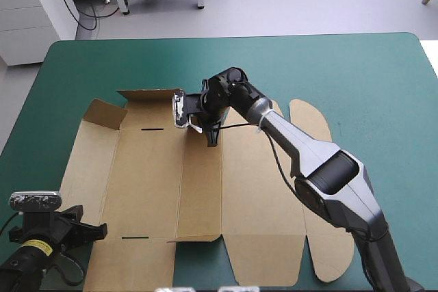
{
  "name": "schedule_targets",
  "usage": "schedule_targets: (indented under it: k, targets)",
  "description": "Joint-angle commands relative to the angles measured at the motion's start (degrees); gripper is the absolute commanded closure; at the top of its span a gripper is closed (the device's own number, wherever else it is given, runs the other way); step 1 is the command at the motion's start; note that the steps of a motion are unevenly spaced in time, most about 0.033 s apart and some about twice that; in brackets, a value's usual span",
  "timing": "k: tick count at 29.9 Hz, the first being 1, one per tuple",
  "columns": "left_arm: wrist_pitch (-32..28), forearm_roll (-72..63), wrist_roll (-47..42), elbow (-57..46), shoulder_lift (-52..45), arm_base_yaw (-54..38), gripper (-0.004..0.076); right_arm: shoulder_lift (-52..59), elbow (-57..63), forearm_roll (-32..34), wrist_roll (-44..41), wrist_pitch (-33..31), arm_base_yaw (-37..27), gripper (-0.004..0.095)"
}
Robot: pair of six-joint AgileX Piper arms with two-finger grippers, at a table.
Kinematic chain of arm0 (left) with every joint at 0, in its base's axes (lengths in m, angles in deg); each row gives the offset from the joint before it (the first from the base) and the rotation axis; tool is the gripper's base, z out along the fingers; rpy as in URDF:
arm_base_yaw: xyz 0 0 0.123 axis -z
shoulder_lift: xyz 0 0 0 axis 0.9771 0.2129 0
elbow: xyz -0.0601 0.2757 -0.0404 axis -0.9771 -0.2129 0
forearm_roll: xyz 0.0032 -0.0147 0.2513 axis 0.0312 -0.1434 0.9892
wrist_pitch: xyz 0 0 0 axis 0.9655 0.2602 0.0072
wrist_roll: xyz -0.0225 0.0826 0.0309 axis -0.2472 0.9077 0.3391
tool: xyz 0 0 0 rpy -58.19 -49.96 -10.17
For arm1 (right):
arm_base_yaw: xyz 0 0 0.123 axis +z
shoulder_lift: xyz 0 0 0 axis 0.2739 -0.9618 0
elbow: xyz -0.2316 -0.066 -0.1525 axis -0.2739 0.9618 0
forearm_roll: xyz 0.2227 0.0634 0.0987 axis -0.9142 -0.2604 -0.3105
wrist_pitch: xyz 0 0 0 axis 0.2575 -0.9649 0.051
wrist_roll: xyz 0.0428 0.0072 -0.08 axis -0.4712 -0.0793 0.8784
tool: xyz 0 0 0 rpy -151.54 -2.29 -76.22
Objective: Fold the box
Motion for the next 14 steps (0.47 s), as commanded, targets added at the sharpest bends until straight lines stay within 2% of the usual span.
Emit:
schedule_targets:
  k: [1,9,12,14]
  targets:
    - [-3.24,-0.13,-0.46,1.4,0.45,-0.01,0.0731,3.16,-1.46,-3.06,1.62,2.22,0.5,0.093]
    - [-3.24,-0.13,-0.46,1.4,0.45,-0.01,0.0731,3.06,-1.46,-1.63,1.48,2.7,0.6,0.0929]
    - [-3.24,-0.13,-0.46,1.4,0.45,-0.01,0.0731,3.06,-1.46,-1.5,-1.18,3.2,0.6,0.0918]
    - [-3.24,-0.13,-0.46,1.4,0.45,-0.01,0.0731,3.06,-1.46,-0.89,-2.85,3.84,0.6,0.0876]
